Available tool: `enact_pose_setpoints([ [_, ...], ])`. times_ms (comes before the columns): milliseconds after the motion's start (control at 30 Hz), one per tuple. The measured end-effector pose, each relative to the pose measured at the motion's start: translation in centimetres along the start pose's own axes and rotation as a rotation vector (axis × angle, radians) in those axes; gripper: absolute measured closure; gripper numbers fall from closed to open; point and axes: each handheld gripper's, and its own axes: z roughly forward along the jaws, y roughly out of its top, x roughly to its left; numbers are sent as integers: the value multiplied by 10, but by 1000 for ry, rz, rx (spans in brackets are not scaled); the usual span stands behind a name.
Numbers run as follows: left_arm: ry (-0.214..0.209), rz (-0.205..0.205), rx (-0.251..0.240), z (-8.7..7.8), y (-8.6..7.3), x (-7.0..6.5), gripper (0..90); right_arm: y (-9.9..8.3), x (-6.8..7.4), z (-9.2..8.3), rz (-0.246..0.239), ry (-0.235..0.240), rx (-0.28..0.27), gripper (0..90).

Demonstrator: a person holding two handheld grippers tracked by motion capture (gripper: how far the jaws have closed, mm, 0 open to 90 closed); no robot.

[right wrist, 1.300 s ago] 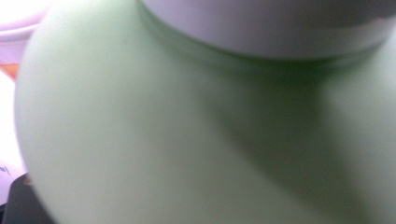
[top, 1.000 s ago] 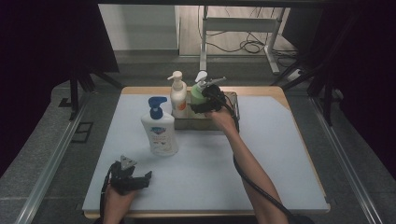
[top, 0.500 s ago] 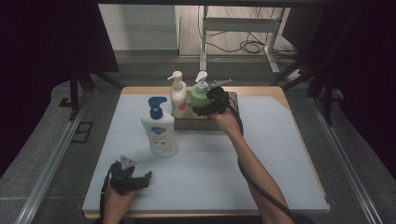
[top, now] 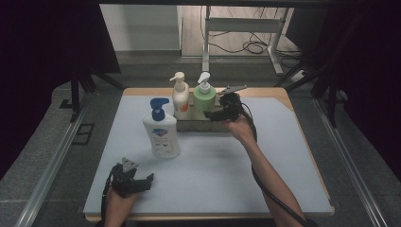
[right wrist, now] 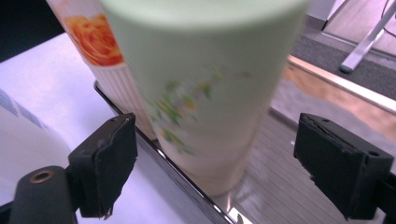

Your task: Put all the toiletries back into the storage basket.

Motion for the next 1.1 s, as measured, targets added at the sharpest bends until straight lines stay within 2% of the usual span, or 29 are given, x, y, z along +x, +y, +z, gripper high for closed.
enact_pose_setpoints([
  [167,1,1,2,0,0,0,119,-10,-8,-5,21,-4,10,281],
  [333,1,1,2,0,0,0,119,-18,-16,-8,60,-1,15,481],
  [467,1,1,2,0,0,0,119,-21,-18,-4,70,-22,47,631],
  [700,1,1,3,0,0,0,119,-26,-22,6,90,-50,64,853],
  [800,0,0,2,0,0,0,119,-28,-24,12,104,-52,72,891],
  [1100,1,1,3,0,0,0,119,-31,-25,26,125,-66,102,895],
])
